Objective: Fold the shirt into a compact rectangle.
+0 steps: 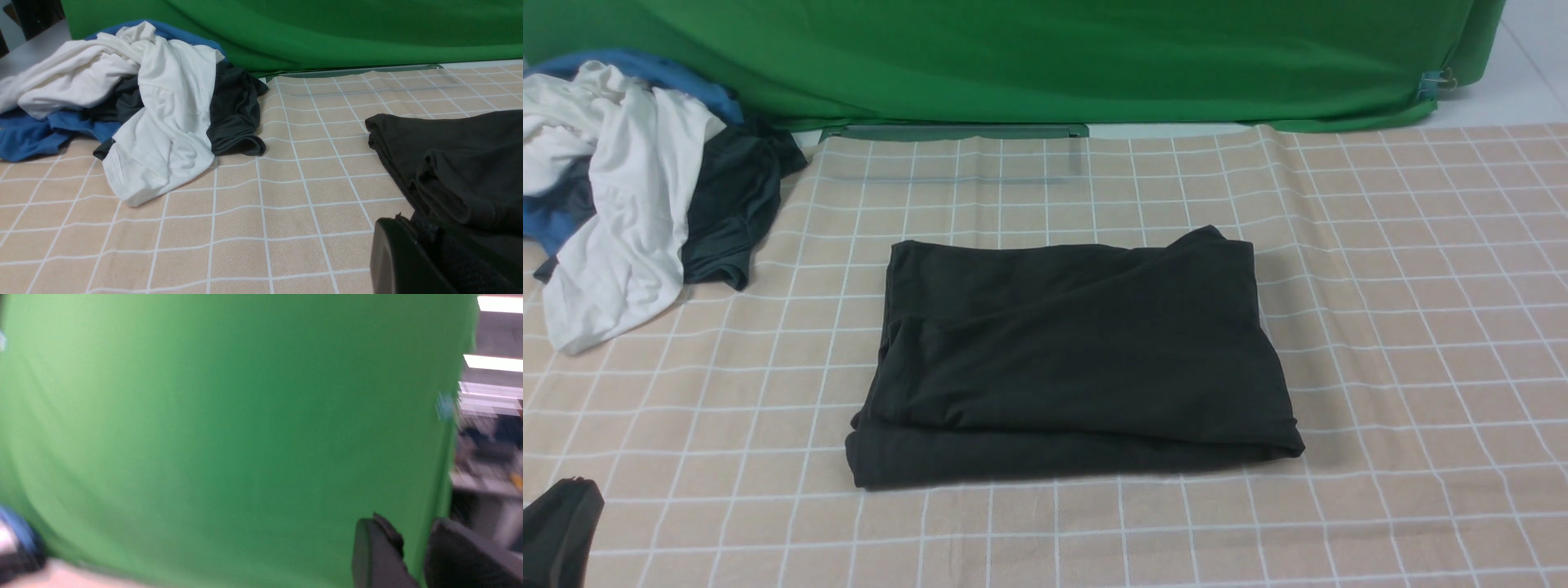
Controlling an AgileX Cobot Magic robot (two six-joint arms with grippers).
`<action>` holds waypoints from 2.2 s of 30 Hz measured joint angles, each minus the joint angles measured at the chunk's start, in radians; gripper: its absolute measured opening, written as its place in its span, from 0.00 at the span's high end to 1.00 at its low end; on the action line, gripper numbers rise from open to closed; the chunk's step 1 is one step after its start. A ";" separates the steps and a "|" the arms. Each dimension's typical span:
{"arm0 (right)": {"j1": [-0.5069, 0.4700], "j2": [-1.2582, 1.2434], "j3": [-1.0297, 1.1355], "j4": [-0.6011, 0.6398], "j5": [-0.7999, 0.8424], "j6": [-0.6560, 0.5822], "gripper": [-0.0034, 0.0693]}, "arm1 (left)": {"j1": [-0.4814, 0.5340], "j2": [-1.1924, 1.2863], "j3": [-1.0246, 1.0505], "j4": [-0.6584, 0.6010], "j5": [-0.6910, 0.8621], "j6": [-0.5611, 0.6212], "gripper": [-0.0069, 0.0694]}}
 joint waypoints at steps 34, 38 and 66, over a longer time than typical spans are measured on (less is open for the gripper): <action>-0.149 -0.184 0.449 -0.003 0.143 -0.002 0.63 | 0.000 -0.001 0.000 0.003 0.006 0.000 0.88; -0.149 -0.184 0.449 -0.003 0.143 -0.001 0.63 | 0.000 -0.001 0.000 0.003 0.006 0.000 0.88; -0.149 -0.184 0.449 -0.003 0.143 0.011 0.63 | 0.000 -0.001 0.000 0.003 0.006 0.000 0.88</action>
